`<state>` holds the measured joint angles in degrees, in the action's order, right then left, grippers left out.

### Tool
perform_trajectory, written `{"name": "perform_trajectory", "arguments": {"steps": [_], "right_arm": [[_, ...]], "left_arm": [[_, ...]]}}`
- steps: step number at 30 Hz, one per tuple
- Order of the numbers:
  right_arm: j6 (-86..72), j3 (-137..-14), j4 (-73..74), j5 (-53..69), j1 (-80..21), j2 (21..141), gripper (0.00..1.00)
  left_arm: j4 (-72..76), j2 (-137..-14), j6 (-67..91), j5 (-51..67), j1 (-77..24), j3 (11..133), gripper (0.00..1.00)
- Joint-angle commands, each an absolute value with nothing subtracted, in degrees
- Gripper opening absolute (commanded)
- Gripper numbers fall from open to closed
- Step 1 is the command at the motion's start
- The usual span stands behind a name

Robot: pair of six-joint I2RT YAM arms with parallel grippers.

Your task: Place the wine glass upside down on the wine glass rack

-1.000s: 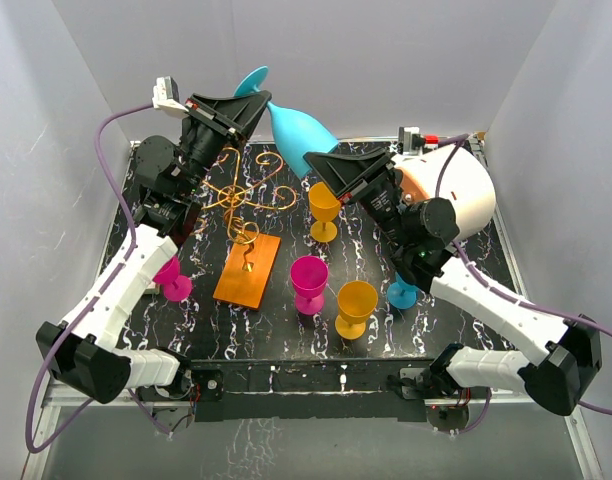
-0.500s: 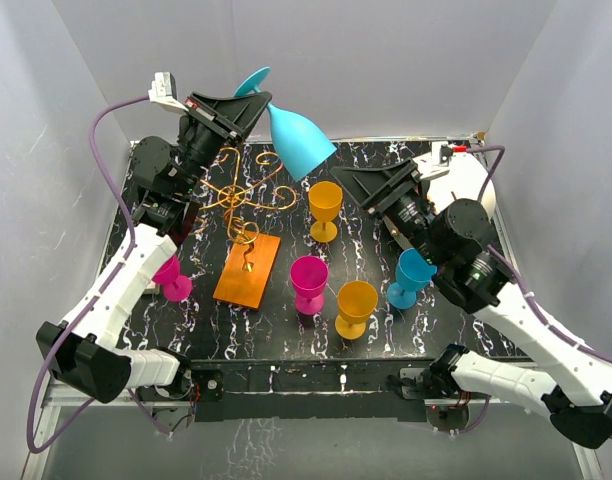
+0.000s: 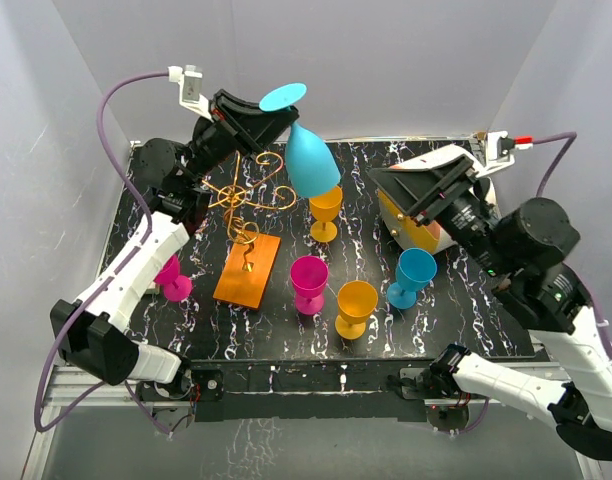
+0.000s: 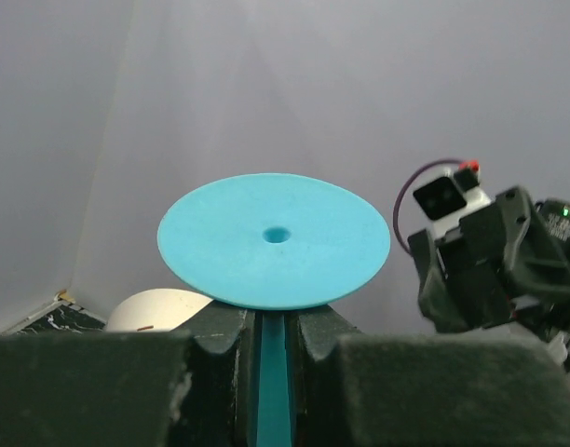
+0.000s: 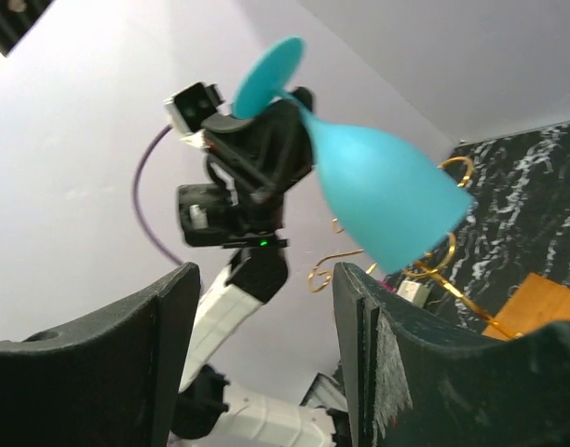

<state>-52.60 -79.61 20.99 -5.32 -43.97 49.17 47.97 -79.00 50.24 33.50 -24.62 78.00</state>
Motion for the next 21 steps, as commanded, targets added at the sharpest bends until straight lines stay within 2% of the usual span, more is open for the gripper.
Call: {"name": "perform_trajectory", "arguments": {"steps": [1,8,16,21], "right_arm": [[-55.34,-81.75,22.16,1.3,-44.03,50.01,0.57],[-64.61,-82.26,16.58,5.08,-44.02,53.71,0.54],[-70.45,-81.5,17.81,-5.93,-44.06,52.47,0.49],[-69.55,-83.76,18.55,-7.8,-44.03,53.45,0.45]], "left_arm": [[53.0,-79.94,38.23,42.56,-26.44,81.42,0.0],[53.61,-81.41,28.31,48.69,-28.24,80.51,0.0],[55.52,-82.14,26.29,52.89,-29.62,79.34,0.0],[54.01,-82.39,24.11,54.58,-31.16,79.37,0.0]]}}
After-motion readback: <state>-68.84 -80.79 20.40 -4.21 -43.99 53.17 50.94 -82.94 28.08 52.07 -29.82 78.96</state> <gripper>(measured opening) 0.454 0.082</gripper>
